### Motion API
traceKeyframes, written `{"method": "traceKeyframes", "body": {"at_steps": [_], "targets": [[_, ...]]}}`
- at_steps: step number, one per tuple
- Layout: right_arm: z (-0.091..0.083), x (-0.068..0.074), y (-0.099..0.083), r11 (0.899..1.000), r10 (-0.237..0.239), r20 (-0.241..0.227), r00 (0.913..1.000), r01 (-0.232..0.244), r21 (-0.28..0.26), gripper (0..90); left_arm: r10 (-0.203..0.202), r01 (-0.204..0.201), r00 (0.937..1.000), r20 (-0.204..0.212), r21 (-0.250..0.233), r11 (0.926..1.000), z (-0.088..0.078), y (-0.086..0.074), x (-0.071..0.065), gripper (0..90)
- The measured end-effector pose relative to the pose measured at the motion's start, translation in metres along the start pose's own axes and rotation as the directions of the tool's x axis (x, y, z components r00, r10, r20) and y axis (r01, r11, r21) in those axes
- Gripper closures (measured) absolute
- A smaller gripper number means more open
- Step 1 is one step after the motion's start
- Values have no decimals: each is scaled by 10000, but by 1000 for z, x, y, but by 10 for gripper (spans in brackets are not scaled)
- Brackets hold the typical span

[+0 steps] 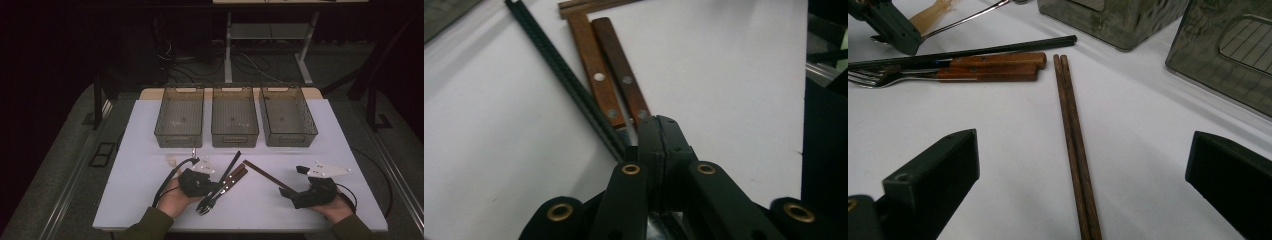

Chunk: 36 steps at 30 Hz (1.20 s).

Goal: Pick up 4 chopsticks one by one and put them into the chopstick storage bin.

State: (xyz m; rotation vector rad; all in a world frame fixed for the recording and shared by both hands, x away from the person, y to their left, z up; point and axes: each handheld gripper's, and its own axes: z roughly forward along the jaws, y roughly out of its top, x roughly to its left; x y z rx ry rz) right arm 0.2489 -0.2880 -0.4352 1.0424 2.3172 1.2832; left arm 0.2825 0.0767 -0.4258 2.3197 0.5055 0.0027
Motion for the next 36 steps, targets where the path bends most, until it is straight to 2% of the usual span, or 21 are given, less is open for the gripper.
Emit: {"method": "traceKeyframes", "body": {"at_steps": [10, 13, 17, 18, 19, 20, 22, 29, 30, 36], "targets": [[0, 0, 0, 10000, -2, -7, 10000, 2, -3, 5, 72, -78, 9998, 181, 338, 9994, 9, -3, -1, 898], [0, 0, 0, 10000, 5, -1, 10000, -5, -9, 5, 44, -47, 9999, 95, 350, 9994, 10, -4, -2, 898], [0, 0, 0, 10000, -4, 0, 10000, 4, -19, 5, 239, -242, 9997, 51, 468, 9986, 8, -4, 1, 898], [0, 0, 0, 10000, -7, 1, 10000, 7, -20, 5, 216, -217, 9998, 26, 468, 9987, 8, -4, 1, 899], [0, 0, 0, 10000, 2, 1, 10000, -2, -16, 5, -28, 28, 10000, -6, 392, 9992, 8, -4, 0, 898], [0, 0, 0, 10000, -1, 3, 10000, 1, -21, 5, -39, 39, 10000, -6, 379, 9993, 8, -4, 0, 898], [0, 0, 0, 10000, 6, -2, 10000, -6, -24, 5, 172, -169, 9998, -61, 391, 9991, 8, -4, 2, 898], [0, 0, 0, 10000, 1, 4, 10000, -1, -28, 5, 183, -167, 9994, -300, 525, 9985, 6, -4, 2, 899], [0, 0, 0, 10000, -8, 10, 10000, 8, -36, 5, 361, -342, 9987, -347, 556, 9979, 6, -4, 4, 899], [0, 0, 0, 10000, 0, 5, 10000, 0, -39, 5, 93, -69, 9985, -545, 441, 9990, 5, -4, 7, 899]]}}
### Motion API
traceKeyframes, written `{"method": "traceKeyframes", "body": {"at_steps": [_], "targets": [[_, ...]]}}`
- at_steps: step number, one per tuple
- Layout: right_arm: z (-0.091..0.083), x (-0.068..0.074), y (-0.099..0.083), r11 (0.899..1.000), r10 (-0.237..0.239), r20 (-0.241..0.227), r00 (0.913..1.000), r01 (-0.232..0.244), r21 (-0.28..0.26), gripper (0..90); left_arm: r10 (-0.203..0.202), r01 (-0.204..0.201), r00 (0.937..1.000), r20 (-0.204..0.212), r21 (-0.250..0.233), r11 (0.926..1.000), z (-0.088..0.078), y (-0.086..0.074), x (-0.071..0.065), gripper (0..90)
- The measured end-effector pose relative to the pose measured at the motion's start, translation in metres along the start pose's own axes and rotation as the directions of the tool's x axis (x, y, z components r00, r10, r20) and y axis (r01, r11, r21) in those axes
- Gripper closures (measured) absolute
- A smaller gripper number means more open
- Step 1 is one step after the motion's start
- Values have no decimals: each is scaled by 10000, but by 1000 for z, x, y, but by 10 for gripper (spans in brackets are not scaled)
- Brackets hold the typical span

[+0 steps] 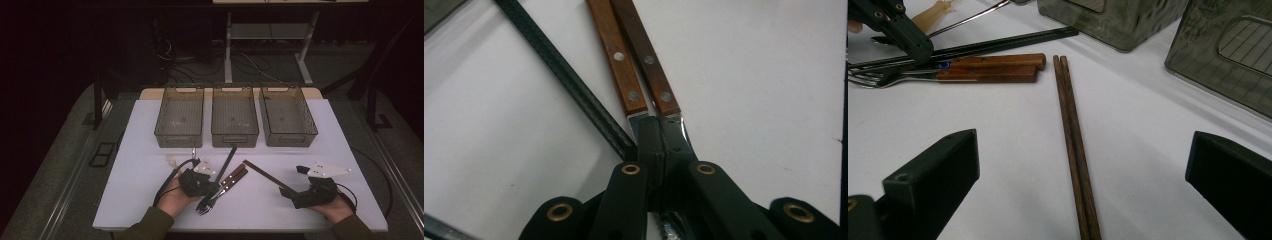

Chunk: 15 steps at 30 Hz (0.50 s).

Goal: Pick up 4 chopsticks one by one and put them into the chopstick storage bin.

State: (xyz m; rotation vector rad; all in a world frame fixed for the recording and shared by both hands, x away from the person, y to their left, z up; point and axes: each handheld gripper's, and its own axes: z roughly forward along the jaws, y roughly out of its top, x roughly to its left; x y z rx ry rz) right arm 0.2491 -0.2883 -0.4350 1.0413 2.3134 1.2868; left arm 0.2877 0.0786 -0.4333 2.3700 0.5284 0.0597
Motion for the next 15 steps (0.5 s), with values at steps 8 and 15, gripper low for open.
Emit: {"method": "traceKeyframes", "body": {"at_steps": [8, 15], "targets": [[-1, 0, 0, 10000, 9, 28, 10000, -9, -3, 5, 184, -184, 9983, 549, 3, 9998, -3, -2, -14, 898], [-1, 0, 0, 10000, -6, 35, 10000, 6, -12, 5, 390, -409, 9977, 553, 341, 9986, -8, -13, -14, 898]]}}
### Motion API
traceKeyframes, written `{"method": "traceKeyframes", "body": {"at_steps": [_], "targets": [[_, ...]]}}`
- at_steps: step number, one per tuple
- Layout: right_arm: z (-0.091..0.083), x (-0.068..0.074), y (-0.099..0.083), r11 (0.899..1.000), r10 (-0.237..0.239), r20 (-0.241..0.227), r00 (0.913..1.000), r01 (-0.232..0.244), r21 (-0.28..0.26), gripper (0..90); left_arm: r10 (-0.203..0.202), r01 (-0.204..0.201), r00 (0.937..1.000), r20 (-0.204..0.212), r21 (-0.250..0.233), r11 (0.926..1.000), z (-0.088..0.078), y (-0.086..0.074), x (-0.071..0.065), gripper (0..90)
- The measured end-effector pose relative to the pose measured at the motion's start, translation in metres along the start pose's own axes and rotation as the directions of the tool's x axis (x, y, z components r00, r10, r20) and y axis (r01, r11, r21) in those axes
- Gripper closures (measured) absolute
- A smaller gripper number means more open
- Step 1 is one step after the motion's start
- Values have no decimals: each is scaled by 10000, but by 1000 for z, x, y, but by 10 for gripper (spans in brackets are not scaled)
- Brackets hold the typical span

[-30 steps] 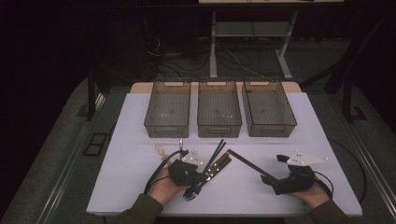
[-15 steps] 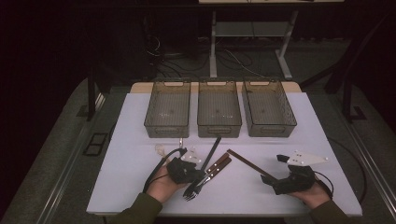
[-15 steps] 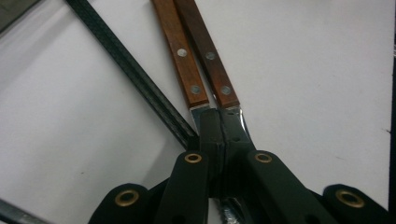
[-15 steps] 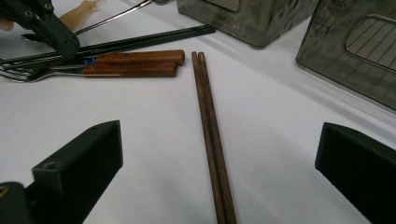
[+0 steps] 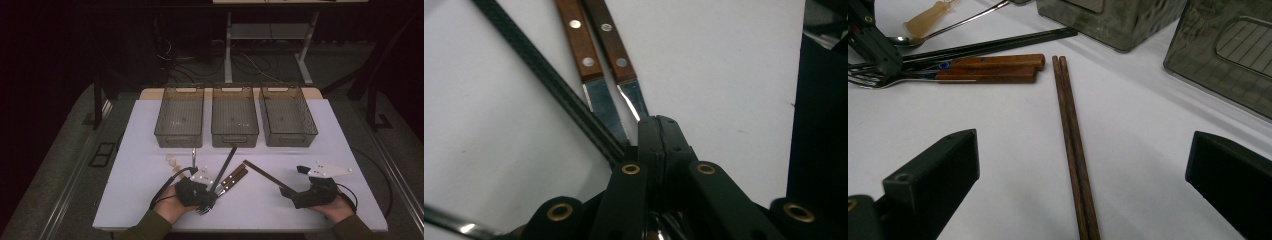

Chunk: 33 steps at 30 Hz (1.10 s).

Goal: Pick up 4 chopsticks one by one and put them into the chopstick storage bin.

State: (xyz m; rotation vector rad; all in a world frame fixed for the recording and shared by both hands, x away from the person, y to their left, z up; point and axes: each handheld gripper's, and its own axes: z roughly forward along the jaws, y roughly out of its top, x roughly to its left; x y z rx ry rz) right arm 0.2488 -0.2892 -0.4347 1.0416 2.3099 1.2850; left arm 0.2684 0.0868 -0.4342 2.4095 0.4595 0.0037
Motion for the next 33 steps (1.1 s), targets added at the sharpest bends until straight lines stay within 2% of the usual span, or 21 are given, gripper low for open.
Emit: {"method": "traceKeyframes", "body": {"at_steps": [1, 7, 8, 9, 11, 12, 14, 16, 18, 22, 27, 29, 31, 33], "targets": [[0, 0, 0, 10000, 0, 0, 10000, 0, 0, 5, -145, 145, 9999, -9, -59, 9999, -2, -1, 0, 898], [0, 0, 0, 10000, 6, 2, 10000, -6, 7, 5, -374, 368, 9992, -122, -424, 9984, -8, -1, 5, 896], [0, 0, 0, 10000, 15, 4, 10000, -15, 14, 5, -546, 535, 9984, -156, -629, 9966, -8, 0, 5, 882], [0, 0, 0, 10000, 26, -6, 10000, -26, 30, 5, -494, 475, 9984, -261, -673, 9966, -9, 2, 6, 863], [1, 0, 0, 10000, 22, -3, 10000, -22, 25, 5, -648, 606, 9969, -436, -922, 9939, -10, 6, 9, 829], [1, 0, 0, 10000, 27, 0, 10000, -27, 30, 5, -824, 747, 9944, -662, -1119, 9909, -10, 11, 15, 805], [1, 0, 0, 10000, 32, -7, 10000, -32, 49, 5, -867, 775, 9933, -764, -1164, 9902, -9, 14, 18, 768], [1, 0, 0, 10000, 41, -3, 10000, -41, 49, 5, -1099, 957, 9880, -1083, -1291, 9870, -8, 18, 24, 741], [2, 0, 0, 10000, 53, 5, 10000, -53, 47, 5, -1330, 1154, 9837, -1214, -1425, 9831, -5, 22, 31, 723], [2, -1, 0, 10000, 59, 15, 10000, -59, 48, 5, -1634, 1431, 9764, -1409, -1437, 9792, 2, 33, 43, 714], [2, -1, -1, 10000, 68, 9, 10000, -68, 41, 5, -1665, 1469, 9716, -1684, -1227, 9815, 14, 43, 52, 717], [2, -1, -1, 10000, 66, 8, 10000, -66, 45, 5, -1777, 1574, 9689, -1722, -1251, 9796, 18, 45, 54, 717], [1, -1, -1, 10000, 86, 1, 10000, -86, 47, 5, -1729, 1533, 9687, -1780, -1191, 9810, 22, 48, 58, 729], [2, -1, -1, 10000, 85, 0, 10000, -85, 49, 5, -1903, 1702, 9651, -1801, -1213, 9779, 25, 51, 62, 756]]}}
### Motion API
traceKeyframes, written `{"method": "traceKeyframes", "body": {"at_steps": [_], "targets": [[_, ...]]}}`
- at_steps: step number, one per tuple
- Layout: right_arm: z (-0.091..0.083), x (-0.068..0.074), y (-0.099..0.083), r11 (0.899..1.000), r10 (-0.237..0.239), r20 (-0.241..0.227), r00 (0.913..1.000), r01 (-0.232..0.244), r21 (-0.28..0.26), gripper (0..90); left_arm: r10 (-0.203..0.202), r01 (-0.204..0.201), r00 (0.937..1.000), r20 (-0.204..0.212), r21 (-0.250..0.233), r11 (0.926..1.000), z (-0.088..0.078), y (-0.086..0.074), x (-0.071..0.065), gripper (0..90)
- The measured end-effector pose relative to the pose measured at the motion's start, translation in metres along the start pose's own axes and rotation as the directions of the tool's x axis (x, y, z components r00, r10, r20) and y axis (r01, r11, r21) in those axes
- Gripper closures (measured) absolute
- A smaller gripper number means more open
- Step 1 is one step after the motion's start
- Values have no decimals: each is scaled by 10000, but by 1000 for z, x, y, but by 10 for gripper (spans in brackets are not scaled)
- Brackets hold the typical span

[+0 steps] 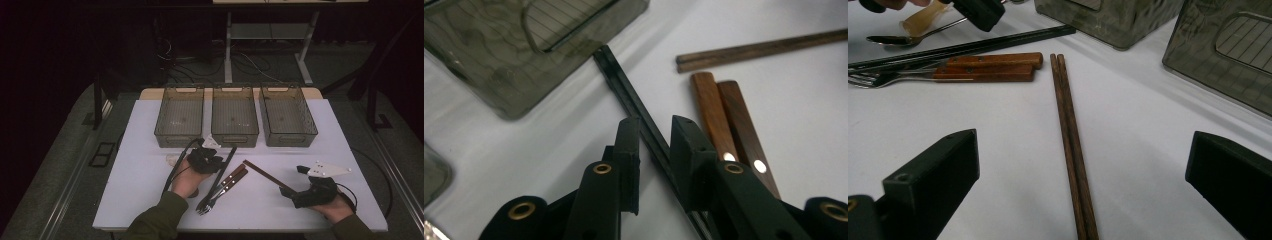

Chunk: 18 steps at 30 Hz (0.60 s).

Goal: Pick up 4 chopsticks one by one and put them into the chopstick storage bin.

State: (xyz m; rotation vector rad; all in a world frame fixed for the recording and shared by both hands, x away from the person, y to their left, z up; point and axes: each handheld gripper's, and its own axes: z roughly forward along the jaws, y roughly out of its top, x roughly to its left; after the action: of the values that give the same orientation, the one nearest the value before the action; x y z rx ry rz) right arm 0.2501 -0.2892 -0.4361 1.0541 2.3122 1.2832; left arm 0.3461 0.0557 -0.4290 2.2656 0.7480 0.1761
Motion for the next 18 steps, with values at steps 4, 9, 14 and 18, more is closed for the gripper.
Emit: {"method": "traceKeyframes", "body": {"at_steps": [4, 9, 14, 18], "targets": [[0, 0, 0, 10000, 1, 14, 10000, -1, 2, 5, 214, -209, 9994, -256, 177, 9996, 10, 7, 7, 831], [0, -1, 0, 10000, 11, 33, 10000, -11, 18, 5, 283, -264, 9981, -545, 349, 9990, 24, 15, 14, 893], [-1, -1, 0, 10000, 5, 47, 10000, -5, 14, 5, -182, 194, 9989, -430, 279, 9994, 35, 19, 19, 896], [-1, -1, 0, 10000, 2, 41, 10000, -3, 12, 5, -231, 239, 9992, -321, 250, 9994, 40, 21, 19, 897]]}}
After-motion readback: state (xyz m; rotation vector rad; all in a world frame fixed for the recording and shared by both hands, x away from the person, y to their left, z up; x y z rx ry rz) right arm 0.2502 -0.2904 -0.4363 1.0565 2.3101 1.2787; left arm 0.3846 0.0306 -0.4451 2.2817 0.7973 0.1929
